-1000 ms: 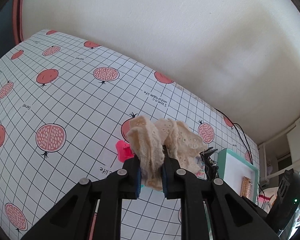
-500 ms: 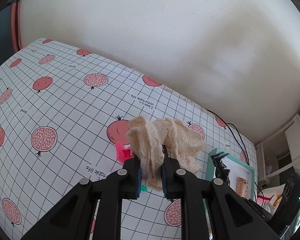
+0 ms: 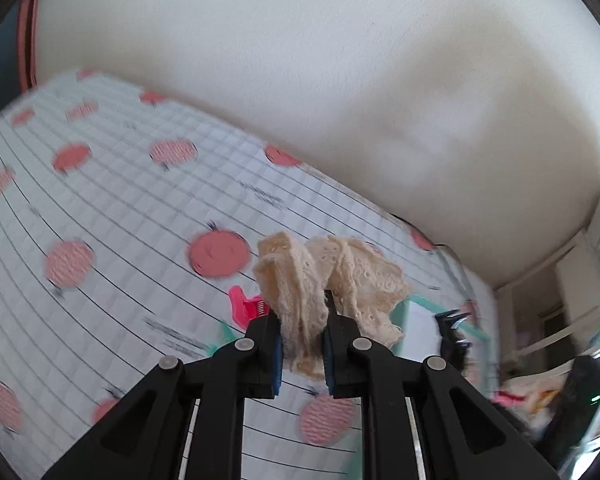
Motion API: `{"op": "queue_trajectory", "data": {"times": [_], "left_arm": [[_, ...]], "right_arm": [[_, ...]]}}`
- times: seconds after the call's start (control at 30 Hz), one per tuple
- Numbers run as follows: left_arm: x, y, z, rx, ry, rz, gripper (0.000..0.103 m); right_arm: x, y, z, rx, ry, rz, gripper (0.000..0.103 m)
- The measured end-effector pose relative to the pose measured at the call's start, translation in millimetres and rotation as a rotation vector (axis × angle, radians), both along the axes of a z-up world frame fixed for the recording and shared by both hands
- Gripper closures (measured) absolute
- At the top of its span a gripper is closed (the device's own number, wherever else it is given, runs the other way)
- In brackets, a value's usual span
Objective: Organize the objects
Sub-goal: 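Lift and carry the lace cloth and keychain figure over the tray with both tools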
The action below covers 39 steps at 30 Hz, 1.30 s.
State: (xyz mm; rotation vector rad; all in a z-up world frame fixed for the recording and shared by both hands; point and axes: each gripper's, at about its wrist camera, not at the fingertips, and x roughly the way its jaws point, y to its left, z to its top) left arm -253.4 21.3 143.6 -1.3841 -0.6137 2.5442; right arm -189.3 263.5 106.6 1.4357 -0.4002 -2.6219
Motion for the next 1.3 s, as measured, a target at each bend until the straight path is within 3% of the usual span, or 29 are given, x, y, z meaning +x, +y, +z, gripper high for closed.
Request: {"op": "queue_trajectory", "data": {"times": [0.07, 0.2, 0.33, 0.8, 1.3], "left_arm": [[-2, -2, -7, 0.08, -0.03, -0.014, 0.087], [-2, -3, -10, 0.094, -0.043, -0.011, 0.087], [1, -11, -5, 0.174, -0.035, -0.013, 0.087], [12, -1, 33, 0.102, 0.073, -0.034, 0.087], [24, 113, 4, 0.022, 0.085, -0.27, 0.087]], "right_arm": [[-1, 0, 0, 0.0, 0.0, 0.002, 0.059], [-1, 1, 0, -0.002, -0.002, 0.001, 0.059], [-3, 0, 0, 0.0, -0.002, 0.0, 0.059], [1, 18, 3, -0.009, 0.007, -0.036, 0.059], [22, 106, -3, 0.019, -0.022, -0.21, 0.059]]}}
